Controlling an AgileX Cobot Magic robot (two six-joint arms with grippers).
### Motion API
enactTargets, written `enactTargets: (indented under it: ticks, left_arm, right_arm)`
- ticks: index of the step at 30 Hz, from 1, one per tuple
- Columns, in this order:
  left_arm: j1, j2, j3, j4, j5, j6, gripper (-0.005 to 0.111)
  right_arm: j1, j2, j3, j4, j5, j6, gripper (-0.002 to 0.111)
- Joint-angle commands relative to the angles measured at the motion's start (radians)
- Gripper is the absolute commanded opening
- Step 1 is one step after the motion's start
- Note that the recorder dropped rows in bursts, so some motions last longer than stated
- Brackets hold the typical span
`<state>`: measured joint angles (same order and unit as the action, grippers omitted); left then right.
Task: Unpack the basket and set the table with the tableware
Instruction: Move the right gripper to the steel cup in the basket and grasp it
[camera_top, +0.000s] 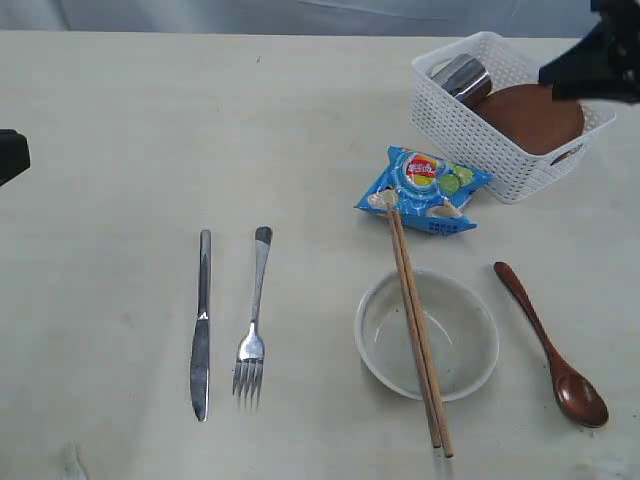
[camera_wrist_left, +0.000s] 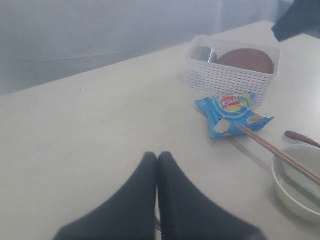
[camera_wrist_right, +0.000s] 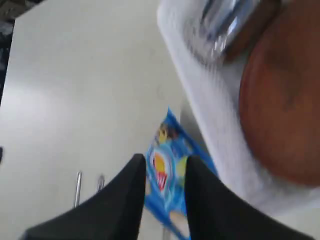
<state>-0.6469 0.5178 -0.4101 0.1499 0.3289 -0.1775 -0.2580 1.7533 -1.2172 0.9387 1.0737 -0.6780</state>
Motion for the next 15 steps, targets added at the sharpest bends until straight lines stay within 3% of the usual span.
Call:
enactTargets:
  ticks: [1, 6, 8, 9, 15]
  left_arm:
    - [-0.004, -0.005, -0.004, 0.0, -0.01, -0.004, 0.0]
    - [-0.004, -0.005, -0.004, 0.0, -0.01, -0.006, 0.0]
    - [-0.004, -0.005, -0.004, 0.0, -0.01, -0.008, 0.0]
    - [-0.004, -0.005, -0.004, 0.0, -0.01, -0.011, 0.0]
    - [-0.004, -0.005, -0.004, 0.0, -0.01, -0.034, 0.0]
  right_arm:
    - [0.068, 0.139, -0.294, -0.019, 0.002, 0.001, 0.026]
    - [0.183, 0.445, -0.729, -0.252, 0.112, 0.056, 0.028]
    - [0.205, 0.519, -0.819, -0.358, 0.112, 0.117, 0.046]
    - [0.204, 0.548, -0.841, -0.369, 0.112, 0.131, 0.052]
    - [0.204, 0.63, -0.863, -0.365, 0.104, 0.086, 0.053]
